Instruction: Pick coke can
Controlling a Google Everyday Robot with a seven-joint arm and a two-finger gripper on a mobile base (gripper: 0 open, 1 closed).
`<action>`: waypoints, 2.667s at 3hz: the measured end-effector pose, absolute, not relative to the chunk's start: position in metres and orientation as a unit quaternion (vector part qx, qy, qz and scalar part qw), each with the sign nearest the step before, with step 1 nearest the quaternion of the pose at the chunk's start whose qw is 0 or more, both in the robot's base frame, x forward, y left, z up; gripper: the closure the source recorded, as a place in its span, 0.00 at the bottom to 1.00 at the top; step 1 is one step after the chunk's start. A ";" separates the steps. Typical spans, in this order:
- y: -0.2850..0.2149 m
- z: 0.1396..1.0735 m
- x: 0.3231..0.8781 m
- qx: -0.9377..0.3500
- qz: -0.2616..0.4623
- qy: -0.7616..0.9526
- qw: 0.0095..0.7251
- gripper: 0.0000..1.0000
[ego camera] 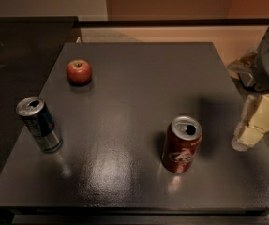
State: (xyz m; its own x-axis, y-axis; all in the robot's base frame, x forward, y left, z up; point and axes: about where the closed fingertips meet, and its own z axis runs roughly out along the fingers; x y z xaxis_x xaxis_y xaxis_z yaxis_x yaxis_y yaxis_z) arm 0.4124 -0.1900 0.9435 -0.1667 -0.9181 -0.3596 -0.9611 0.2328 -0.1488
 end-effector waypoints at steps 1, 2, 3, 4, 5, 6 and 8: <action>-0.173 0.936 0.395 -0.622 0.089 0.748 0.213 0.00; -0.155 0.927 0.379 -0.627 0.116 0.733 0.237 0.00; -0.138 0.914 0.369 -0.633 0.142 0.716 0.258 0.00; -0.125 0.902 0.365 -0.635 0.166 0.703 0.272 0.00; -0.114 0.893 0.363 -0.634 0.187 0.695 0.284 0.00; -0.106 0.890 0.363 -0.631 0.202 0.689 0.293 0.00; -0.097 0.887 0.363 -0.624 0.223 0.683 0.306 0.16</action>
Offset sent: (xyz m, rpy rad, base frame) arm -0.0539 0.0559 -0.0314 0.2453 -0.0130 0.1069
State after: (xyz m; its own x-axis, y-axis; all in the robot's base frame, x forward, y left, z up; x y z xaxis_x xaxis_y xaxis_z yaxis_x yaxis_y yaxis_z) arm 0.3629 -0.0966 0.8871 -0.0325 -0.7167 -0.6966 -0.9895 0.1212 -0.0785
